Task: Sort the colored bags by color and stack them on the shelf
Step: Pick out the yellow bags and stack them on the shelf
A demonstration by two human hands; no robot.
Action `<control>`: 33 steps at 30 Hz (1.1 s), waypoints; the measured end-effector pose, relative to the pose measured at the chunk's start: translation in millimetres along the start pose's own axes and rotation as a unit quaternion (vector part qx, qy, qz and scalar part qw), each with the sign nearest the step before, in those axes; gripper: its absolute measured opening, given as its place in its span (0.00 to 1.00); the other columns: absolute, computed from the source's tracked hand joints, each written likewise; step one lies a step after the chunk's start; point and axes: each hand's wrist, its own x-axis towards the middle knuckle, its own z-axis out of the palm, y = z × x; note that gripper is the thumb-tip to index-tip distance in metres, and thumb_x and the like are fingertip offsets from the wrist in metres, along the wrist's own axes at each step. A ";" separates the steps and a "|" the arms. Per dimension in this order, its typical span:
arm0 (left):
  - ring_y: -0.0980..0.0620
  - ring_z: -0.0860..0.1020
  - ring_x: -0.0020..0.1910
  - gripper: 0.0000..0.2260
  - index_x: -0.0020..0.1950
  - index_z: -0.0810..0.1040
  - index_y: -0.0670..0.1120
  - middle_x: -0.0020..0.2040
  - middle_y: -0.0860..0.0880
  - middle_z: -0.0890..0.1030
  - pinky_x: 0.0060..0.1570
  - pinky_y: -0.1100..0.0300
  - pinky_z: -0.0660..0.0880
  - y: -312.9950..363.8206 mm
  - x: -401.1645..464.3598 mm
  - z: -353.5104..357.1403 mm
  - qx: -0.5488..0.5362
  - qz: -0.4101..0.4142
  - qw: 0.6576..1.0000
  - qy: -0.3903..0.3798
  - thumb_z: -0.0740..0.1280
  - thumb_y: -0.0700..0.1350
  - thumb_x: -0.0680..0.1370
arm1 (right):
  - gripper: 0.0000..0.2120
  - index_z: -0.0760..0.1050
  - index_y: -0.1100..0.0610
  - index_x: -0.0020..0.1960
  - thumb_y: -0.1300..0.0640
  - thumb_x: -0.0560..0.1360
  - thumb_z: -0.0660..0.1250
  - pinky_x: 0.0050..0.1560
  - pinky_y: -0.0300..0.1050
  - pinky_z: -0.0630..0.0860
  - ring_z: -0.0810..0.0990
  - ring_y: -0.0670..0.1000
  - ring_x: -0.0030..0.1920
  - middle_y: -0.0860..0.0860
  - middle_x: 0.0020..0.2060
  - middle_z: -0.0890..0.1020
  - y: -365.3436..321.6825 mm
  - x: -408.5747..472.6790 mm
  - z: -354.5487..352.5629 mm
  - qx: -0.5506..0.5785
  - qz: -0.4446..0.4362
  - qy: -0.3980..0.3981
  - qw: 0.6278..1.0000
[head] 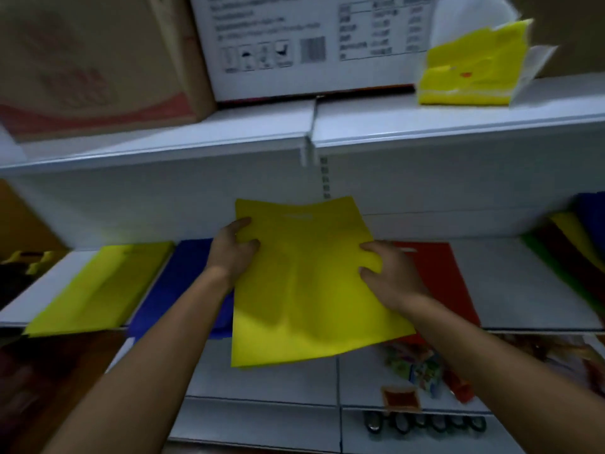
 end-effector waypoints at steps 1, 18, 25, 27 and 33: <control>0.48 0.78 0.54 0.24 0.73 0.68 0.48 0.65 0.45 0.75 0.51 0.57 0.76 -6.6 0.3 -21.1 0.006 -0.005 1.000 0.018 0.66 0.37 0.78 | 0.22 0.69 0.55 0.71 0.58 0.78 0.67 0.68 0.44 0.64 0.67 0.54 0.71 0.53 0.71 0.69 -14.8 1.2 16.2 0.001 -0.006 -0.009 1.000; 0.51 0.78 0.36 0.28 0.75 0.66 0.48 0.60 0.49 0.73 0.41 0.52 0.78 -104.2 -36.2 -288.0 0.010 -0.085 0.958 0.274 0.66 0.34 0.76 | 0.22 0.70 0.54 0.70 0.56 0.77 0.68 0.66 0.50 0.69 0.70 0.55 0.68 0.53 0.68 0.72 -199.5 35.9 238.4 0.048 -0.132 -0.159 0.977; 0.46 0.80 0.44 0.27 0.75 0.65 0.49 0.70 0.40 0.70 0.44 0.51 0.79 -169.1 -12.3 -410.7 0.037 -0.085 0.953 0.288 0.66 0.36 0.77 | 0.20 0.72 0.54 0.69 0.54 0.77 0.67 0.65 0.48 0.69 0.70 0.55 0.67 0.53 0.68 0.72 -281.7 42.9 346.9 0.029 -0.148 -0.171 0.974; 0.43 0.79 0.49 0.27 0.76 0.64 0.50 0.72 0.41 0.68 0.49 0.47 0.79 -184.7 0.0 -443.6 0.038 -0.098 0.958 0.268 0.65 0.37 0.78 | 0.20 0.72 0.55 0.68 0.54 0.77 0.67 0.64 0.48 0.69 0.70 0.55 0.67 0.54 0.67 0.72 -301.5 44.4 379.3 0.025 -0.138 -0.170 0.975; 0.49 0.77 0.40 0.29 0.77 0.61 0.52 0.73 0.44 0.65 0.47 0.45 0.80 -210.8 47.2 -503.4 0.069 -0.106 0.978 0.165 0.65 0.36 0.78 | 0.22 0.69 0.55 0.70 0.54 0.78 0.67 0.64 0.51 0.71 0.72 0.56 0.65 0.55 0.67 0.71 -337.1 58.9 438.4 -0.016 -0.108 -0.178 0.978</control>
